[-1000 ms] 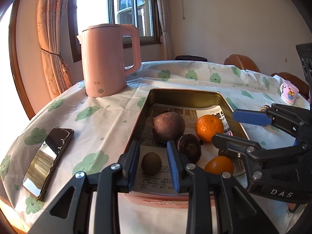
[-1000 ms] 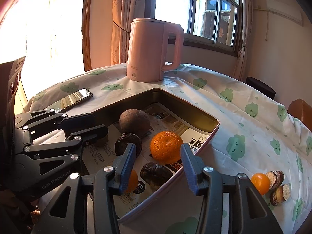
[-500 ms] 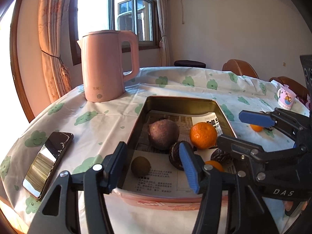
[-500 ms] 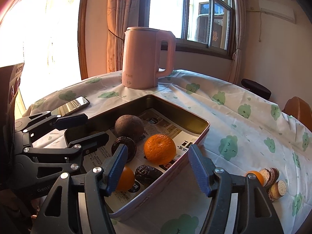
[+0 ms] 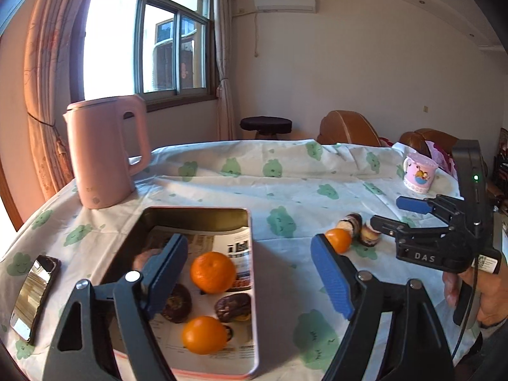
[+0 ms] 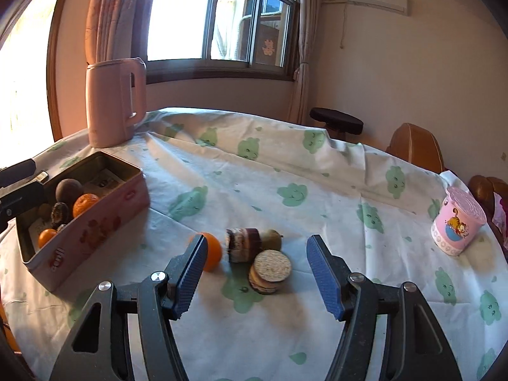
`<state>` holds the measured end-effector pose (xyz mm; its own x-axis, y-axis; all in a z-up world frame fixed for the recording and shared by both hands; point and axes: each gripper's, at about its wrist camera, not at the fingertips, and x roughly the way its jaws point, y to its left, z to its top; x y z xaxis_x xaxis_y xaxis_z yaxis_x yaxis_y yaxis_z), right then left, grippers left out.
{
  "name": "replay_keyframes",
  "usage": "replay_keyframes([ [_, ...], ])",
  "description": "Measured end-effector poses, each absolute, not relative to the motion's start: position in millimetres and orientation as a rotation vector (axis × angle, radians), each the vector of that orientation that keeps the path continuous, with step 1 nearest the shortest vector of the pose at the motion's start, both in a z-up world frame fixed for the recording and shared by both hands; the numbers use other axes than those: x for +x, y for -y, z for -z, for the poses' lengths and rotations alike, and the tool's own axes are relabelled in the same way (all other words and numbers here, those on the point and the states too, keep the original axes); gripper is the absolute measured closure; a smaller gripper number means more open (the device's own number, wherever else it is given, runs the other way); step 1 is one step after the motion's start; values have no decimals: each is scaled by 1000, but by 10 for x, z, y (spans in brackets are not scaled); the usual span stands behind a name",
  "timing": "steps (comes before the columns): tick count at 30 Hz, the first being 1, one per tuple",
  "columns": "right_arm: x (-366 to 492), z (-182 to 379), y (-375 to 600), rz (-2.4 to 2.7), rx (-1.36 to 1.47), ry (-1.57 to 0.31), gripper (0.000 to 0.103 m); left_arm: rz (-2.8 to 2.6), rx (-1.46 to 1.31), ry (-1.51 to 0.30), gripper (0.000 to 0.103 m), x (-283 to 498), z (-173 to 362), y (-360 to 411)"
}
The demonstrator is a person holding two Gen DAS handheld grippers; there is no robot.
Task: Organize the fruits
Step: 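Move both open tools back to the remaining items on the table, then grasp a round tan cracker with the right tool while the left tool grasps a small orange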
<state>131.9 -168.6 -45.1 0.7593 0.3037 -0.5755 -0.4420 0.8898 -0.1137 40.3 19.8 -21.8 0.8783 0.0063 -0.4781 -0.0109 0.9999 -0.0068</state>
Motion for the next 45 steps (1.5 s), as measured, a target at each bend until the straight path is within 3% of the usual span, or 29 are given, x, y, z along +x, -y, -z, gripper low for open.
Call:
replay_keyframes([
  [11,1601,647,1710,-460,-251,-728,40,61,62,-618,21,1025,438,369],
  [13,1673,707,1685,-468,-258,-763,55,63,64,-635,21,1072,465,380],
  [15,1737,755,1686,-475,-248,-803,63,70,62,-644,21,1101,488,397],
  [20,1720,718,1779,-475,-204,-784,68,110,55,-663,21,1146,540,478],
  [23,1658,663,1854,-424,-188,-745,68,134,63,-685,25,1195,569,552],
  [30,1677,631,1953,-377,-150,-741,68,217,56,-792,52,1428,700,691],
  [37,1678,631,1958,-378,-145,-738,67,253,24,-855,65,1551,792,697],
  [45,1618,588,1984,-392,-130,-702,67,246,6,-802,65,1482,714,649],
])
